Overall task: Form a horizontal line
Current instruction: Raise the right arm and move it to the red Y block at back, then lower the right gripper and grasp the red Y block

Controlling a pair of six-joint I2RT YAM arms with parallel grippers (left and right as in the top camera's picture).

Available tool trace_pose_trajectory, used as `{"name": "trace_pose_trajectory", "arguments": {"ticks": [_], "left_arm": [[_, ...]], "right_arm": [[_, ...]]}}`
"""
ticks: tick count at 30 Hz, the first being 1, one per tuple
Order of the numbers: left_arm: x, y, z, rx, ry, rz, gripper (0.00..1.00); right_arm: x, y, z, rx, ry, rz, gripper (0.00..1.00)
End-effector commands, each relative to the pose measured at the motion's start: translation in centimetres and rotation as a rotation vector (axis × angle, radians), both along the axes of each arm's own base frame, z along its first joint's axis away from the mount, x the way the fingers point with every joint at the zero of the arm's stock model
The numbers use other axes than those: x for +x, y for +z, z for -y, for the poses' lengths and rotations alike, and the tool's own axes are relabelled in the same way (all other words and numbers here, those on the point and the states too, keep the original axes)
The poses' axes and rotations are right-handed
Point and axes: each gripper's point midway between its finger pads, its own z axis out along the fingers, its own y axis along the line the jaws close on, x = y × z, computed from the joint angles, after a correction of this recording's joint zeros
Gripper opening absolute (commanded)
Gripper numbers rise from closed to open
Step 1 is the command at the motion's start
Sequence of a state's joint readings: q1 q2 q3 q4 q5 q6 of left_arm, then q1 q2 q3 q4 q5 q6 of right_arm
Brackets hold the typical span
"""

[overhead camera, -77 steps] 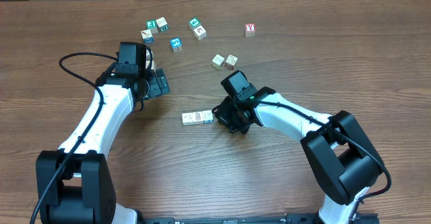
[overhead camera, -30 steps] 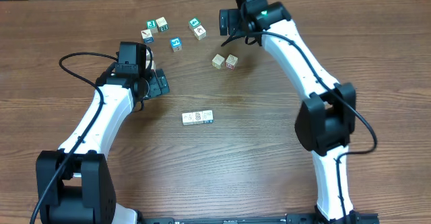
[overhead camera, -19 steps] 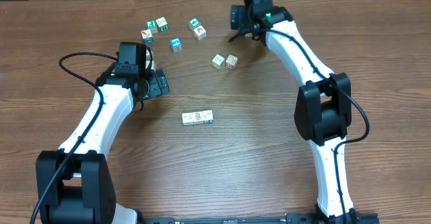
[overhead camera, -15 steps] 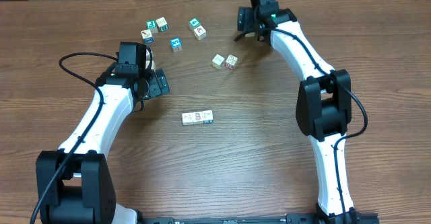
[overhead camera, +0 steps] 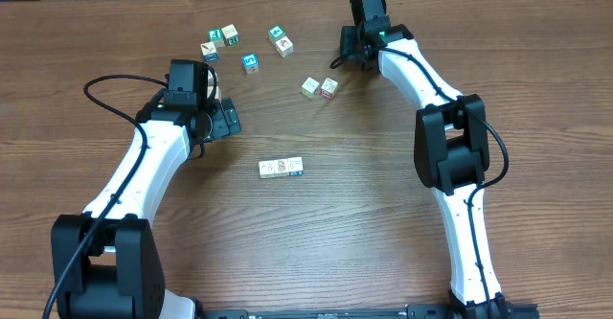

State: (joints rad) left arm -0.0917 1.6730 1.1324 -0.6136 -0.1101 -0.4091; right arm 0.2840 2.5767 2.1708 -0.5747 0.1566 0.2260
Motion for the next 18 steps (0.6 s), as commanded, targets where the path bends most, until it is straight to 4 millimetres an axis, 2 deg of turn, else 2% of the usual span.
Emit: {"name": "trace_pose_trajectory", "arguments": {"ticks": [1, 2, 3, 7, 10, 15, 18], "left_arm": [[0.4, 1.1, -0.2, 0.012, -0.004, 0.030, 1.00], [0.4, 1.1, -0.2, 0.013, -0.003, 0.029, 1.00], [0.4, 1.1, -0.2, 0.013, -0.003, 0.029, 1.00], [0.4, 1.1, -0.2, 0.012, -0.004, 0.029, 1.00], [0.4, 1.1, -0.2, 0.012, -0.004, 0.029, 1.00], [0.4, 1.1, -0.2, 0.012, -0.004, 0.029, 1.00], [0.4, 1.1, -0.2, 0.012, -0.004, 0.029, 1.00]], "right_arm": [[0.5, 1.1, -0.3, 0.007, 0.006, 0.030, 0.43], [0.5, 1.1, -0.3, 0.008, 0.005, 0.030, 0.32], [0.5, 1.2, -0.3, 0.008, 0.005, 0.030, 0.29], [0.6, 2.5, -0.3, 0.012, 0.005, 0.047, 0.28], [0.5, 4.4, -0.3, 0.018, 0.005, 0.066, 0.24], [-0.2, 9.5, -0.1, 0.030, 0.004, 0.105, 0.19], [-1.4, 13.3, 0.3, 0.046, -0.007, 0.120, 0.16]]}}
